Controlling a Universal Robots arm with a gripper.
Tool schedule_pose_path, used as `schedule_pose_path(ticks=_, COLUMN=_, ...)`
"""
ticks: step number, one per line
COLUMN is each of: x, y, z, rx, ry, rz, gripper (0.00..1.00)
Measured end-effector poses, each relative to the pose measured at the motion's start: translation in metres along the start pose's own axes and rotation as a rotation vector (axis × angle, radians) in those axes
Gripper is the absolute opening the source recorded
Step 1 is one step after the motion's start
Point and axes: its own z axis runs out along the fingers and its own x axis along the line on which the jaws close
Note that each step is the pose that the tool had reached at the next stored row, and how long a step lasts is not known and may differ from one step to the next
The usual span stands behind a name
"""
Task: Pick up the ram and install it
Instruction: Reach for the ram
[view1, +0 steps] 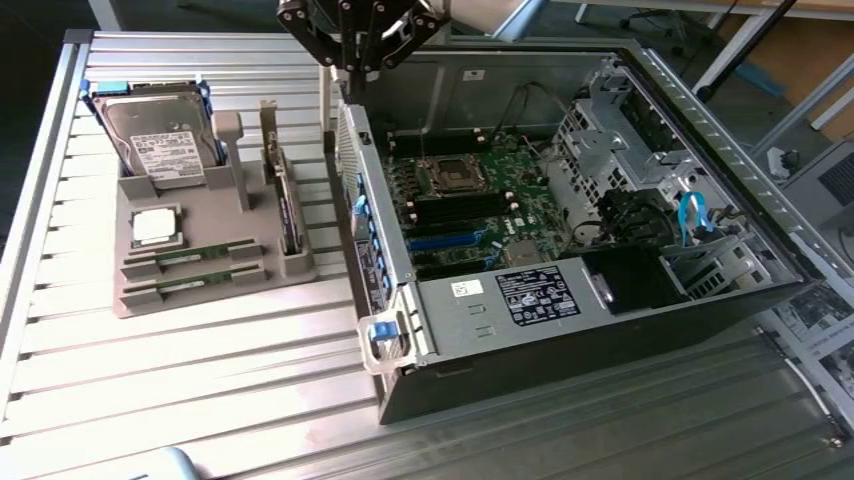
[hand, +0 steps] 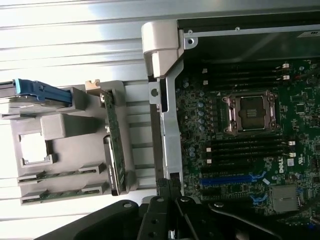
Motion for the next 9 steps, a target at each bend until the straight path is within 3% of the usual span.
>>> schedule_pose_path(ticks=9, x=0.012, y=-0.0009, z=-0.0002, rx=0.0001, ry=0.0001, rz=0.000, gripper=0.11)
